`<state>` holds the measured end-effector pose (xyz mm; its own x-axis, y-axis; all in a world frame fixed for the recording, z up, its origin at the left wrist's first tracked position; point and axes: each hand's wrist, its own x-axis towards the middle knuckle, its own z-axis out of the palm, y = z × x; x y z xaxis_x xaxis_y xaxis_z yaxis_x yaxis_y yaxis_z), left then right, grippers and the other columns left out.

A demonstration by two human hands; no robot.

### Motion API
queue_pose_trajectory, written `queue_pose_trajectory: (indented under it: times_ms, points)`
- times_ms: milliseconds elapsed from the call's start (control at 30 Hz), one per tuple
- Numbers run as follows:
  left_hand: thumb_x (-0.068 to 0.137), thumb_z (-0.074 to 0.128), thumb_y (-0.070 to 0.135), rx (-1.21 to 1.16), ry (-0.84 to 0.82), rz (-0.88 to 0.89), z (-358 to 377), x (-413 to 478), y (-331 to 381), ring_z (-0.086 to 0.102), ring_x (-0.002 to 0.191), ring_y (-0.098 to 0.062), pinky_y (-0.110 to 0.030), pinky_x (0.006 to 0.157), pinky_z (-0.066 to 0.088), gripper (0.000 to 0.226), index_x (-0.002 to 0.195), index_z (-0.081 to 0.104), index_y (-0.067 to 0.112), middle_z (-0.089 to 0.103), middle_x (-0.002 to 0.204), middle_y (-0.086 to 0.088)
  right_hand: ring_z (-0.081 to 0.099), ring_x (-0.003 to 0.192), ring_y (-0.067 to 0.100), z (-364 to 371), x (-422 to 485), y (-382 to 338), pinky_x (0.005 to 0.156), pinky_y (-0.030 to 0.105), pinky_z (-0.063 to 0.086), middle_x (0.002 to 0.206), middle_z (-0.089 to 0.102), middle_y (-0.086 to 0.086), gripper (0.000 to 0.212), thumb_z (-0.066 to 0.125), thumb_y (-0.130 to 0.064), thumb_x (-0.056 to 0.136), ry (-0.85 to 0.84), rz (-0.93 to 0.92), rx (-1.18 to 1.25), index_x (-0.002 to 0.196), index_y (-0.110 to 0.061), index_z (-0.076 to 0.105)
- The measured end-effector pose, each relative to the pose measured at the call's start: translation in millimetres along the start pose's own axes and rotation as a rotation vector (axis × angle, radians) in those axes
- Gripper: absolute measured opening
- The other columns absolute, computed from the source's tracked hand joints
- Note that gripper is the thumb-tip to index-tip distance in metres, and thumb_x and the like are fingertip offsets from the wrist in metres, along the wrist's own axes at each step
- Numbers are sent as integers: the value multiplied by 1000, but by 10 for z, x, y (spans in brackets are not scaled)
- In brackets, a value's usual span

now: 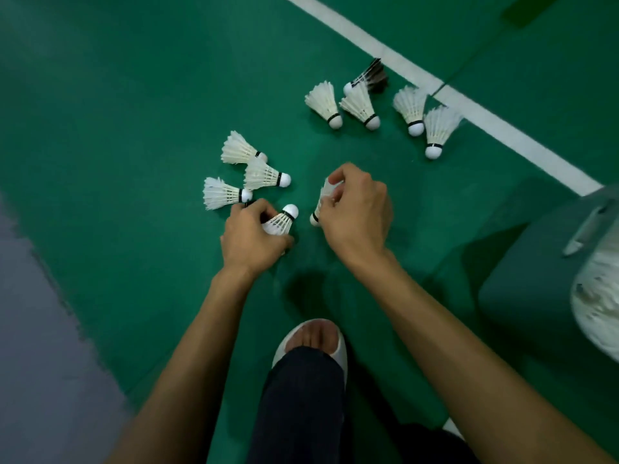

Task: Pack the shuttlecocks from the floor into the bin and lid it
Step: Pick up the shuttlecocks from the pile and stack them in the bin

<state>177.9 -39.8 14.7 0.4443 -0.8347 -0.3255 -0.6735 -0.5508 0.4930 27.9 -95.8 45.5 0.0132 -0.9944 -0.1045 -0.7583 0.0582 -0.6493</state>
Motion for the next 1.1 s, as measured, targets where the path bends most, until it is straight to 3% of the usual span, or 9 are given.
queue_pose_trajectory:
  times_ms: [133,267,400,500,567,667,867,1000,1100]
  points:
    - [60,58,51,-331,24,272,99,-193,834,53,69,-18,-31,58,37,33,76,58,22,61,71,0,70,88,27,-705,-78,-200,75,42,56,93,76,0,20,70,-11,86,271,-104,-25,105,-18,68]
    - [68,59,50,-413,20,400,76,-576,1557,39,73,-18,-32,56,23,30,76,41,27,51,76,-2,72,83,17,-1535,-153,-89,75,37,60,86,75,-5,25,74,-17,81,367,-18,111,105,-23,71]
    - [66,77,37,-328,-121,517,86,-885,2037,48,76,-21,-30,58,30,38,87,47,25,58,95,-11,73,76,14,-2214,-151,312,76,37,62,78,75,-3,32,77,-14,73,377,139,254,104,-16,76]
    - [72,76,31,-247,-142,676,119,-1104,2415,43,84,-14,-22,64,34,36,94,48,25,50,101,-4,68,70,14,-2591,-230,690,76,42,63,77,74,3,20,77,-9,71,309,202,345,90,-15,76]
    - [74,72,34,-199,-181,789,203,-1250,2652,44,86,-15,-27,70,40,34,96,48,25,48,101,-3,64,65,14,-2791,-375,946,74,43,61,73,73,3,13,76,-6,72,261,250,354,73,-19,74]
    - [70,68,40,-92,-290,909,385,-1447,2924,51,85,-21,-37,75,49,37,98,47,27,47,99,-1,71,69,21,-3017,-661,1335,77,46,62,78,74,8,14,81,-8,74,297,364,393,79,-19,74]
    - [74,77,35,-8,-472,919,930,-1669,3218,57,88,-20,-36,75,49,40,104,52,27,50,106,0,73,67,15,-3233,-1143,2240,68,28,57,76,74,-1,23,85,-15,71,587,625,294,89,-22,72]
    - [76,81,38,42,-562,898,1179,-1714,3215,57,82,-20,-31,62,39,40,102,52,26,54,105,-4,66,58,14,-3191,-1268,2625,62,23,52,73,73,1,18,82,-15,68,581,746,256,83,-19,73]
    - [78,82,40,32,-637,851,1264,-1734,3214,61,81,-21,-36,64,50,40,102,56,21,61,99,-5,67,65,12,-3131,-1258,2791,58,17,46,83,74,2,17,79,-9,72,590,805,219,85,-19,73]
